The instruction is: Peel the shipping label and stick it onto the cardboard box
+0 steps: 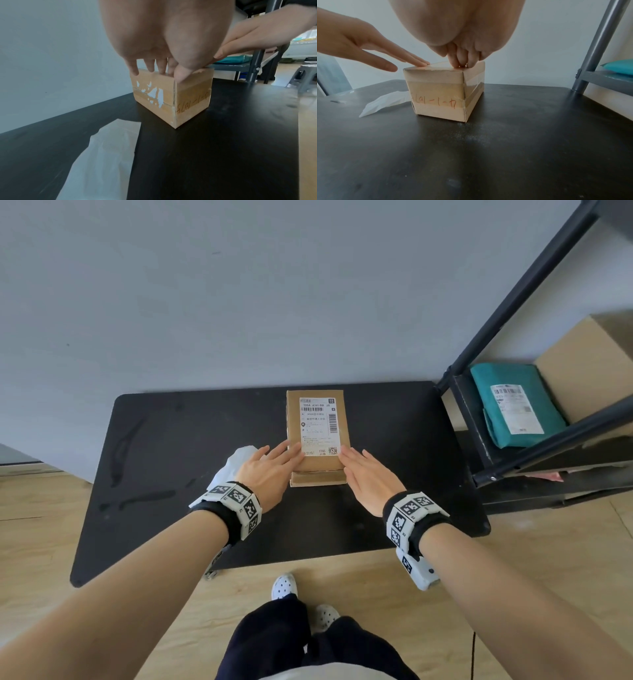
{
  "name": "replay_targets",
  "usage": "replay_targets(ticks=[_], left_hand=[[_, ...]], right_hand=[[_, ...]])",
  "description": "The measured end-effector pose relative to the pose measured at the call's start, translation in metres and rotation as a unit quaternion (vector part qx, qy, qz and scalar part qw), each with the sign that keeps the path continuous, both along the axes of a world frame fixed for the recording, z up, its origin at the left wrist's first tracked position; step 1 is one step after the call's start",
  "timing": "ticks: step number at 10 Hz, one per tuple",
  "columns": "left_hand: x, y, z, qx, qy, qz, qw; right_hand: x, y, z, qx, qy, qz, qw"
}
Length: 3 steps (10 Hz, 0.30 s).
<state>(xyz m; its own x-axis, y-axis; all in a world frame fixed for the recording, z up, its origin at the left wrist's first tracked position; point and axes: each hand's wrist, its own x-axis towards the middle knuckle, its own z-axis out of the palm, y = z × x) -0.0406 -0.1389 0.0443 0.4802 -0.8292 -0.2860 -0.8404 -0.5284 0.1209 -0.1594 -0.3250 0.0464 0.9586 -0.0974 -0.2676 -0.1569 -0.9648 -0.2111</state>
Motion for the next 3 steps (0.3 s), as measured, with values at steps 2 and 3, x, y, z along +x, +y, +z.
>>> replay_targets(ticks=[2,3], left_hand=[[-0.012,-0.013,0.009,0.056,-0.02,0.027,0.998],[-0.019,-0.007,0.013,0.086,-0.014,0.073,0.993]], right_hand=[[0.004,-0.004,0.004,-0.045,-0.006,0.063,0.997],[0.0,-0.015,0.004,-0.053,0.005,0.035,0.998]])
